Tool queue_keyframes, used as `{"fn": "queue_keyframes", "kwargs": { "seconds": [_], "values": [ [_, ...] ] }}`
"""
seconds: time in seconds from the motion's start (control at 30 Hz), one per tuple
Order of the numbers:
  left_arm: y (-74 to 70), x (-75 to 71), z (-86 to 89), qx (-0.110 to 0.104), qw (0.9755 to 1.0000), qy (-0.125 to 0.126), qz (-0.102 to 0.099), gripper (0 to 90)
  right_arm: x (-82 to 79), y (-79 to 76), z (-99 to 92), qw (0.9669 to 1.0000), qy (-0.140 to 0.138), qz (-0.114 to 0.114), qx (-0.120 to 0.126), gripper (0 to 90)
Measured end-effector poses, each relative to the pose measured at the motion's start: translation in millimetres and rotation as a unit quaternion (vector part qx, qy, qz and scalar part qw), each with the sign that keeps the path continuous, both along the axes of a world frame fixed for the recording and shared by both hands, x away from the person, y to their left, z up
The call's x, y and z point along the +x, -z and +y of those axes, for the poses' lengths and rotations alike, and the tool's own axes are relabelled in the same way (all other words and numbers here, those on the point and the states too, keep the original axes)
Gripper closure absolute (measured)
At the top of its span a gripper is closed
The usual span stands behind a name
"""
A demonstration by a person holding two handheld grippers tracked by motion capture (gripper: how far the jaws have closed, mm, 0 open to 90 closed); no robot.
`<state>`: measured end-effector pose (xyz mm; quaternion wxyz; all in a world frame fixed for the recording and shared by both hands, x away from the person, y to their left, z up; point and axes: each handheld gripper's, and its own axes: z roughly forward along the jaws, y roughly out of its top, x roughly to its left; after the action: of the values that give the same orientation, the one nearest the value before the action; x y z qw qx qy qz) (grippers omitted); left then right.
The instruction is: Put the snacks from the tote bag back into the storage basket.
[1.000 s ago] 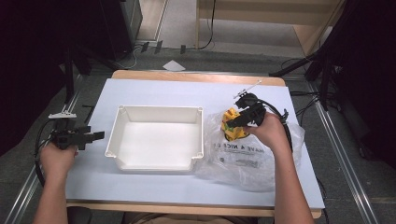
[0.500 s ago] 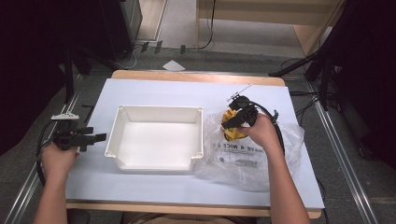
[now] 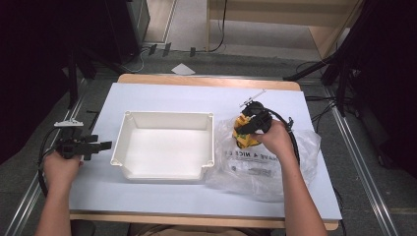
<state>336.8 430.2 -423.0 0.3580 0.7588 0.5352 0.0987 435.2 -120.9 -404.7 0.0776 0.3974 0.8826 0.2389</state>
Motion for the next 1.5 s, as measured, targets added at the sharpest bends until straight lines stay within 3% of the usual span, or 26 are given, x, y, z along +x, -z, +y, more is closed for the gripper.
{"fn": "queue_keyframes", "kwargs": {
  "seconds": [0.2, 0.63, 0.9, 1.07, 1.5],
  "values": [
    [-0.1, -0.2, 0.0, 0.0, 1.0, 0.002, -0.001, 22.5, -1.8, -0.5, 2.0, 0.9997, -0.014, -0.015, -0.014, 50.8],
    [-1.2, -1.9, 1.5, -0.001, 1.0, 0.003, -0.001, 22.5, -4.4, -7.7, 5.5, 0.9993, -0.021, -0.021, -0.023, 52.5],
    [-0.8, -1.4, 1.3, -0.002, 1.0, 0.001, -0.002, 22.5, -7.1, -17.6, 2.5, 0.9996, -0.018, -0.02, -0.012, 54.0],
    [-1.2, -1.5, 1.7, -0.003, 1.0, 0.0, -0.003, 22.5, -6.7, -19.6, 4.9, 0.9997, -0.019, -0.004, -0.016, 54.4],
    [-1.2, -1.3, 0.3, -0.002, 1.0, 0.003, -0.002, 22.5, -14.8, -42.5, -6.2, 0.9997, -0.015, -0.02, 0.007, 54.4]
  ]
}}
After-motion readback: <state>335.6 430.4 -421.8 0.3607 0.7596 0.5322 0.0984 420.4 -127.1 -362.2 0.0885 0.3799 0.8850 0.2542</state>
